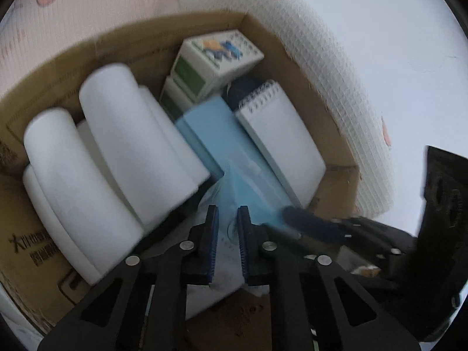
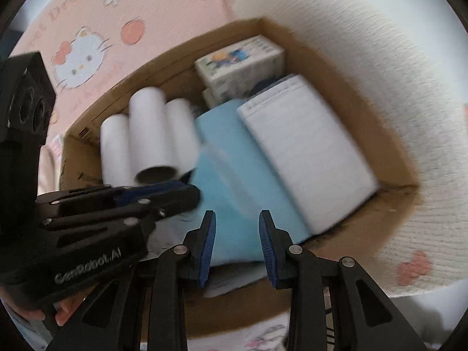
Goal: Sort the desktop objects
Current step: 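Lower the pack into the box beside the paper tubes, then open the left gripper and release the pack in the box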
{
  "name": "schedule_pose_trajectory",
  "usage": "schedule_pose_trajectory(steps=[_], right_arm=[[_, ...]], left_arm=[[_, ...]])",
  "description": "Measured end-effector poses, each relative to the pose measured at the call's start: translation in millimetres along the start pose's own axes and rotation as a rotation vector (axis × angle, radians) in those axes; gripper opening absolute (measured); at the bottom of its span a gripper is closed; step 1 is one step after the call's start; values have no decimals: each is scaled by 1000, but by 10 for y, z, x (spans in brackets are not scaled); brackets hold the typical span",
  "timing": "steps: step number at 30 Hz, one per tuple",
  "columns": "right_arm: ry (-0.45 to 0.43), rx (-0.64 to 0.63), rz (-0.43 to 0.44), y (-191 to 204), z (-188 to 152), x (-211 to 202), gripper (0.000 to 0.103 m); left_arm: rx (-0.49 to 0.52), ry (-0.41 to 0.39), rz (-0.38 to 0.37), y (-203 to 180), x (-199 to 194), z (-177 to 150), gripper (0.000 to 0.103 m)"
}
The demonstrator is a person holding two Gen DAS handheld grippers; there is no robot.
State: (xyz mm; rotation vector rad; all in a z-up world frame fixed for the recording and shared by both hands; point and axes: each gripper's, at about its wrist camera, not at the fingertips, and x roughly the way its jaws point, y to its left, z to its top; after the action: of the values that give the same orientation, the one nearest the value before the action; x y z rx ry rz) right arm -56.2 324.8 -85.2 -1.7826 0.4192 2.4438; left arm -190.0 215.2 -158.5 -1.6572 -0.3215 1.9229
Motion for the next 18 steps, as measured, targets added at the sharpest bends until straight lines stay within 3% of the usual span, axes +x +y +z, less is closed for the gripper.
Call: schedule_pose_trajectory(steps=[9,13,16,18], right_arm=[[82,-81,27,235,-67,180,28],[165,-87,42,331,-51,366,28],[234,-49,114,369,-14,546,28],[266,-24,83,376,11,647,28]], left_arm=[[-47,75,48,203,62,-123,5],[-17,89,154,134,-16,-183,4],[-51,53,80,171,-228,-193,4],[-57,20,61,225,-383,-174,4]])
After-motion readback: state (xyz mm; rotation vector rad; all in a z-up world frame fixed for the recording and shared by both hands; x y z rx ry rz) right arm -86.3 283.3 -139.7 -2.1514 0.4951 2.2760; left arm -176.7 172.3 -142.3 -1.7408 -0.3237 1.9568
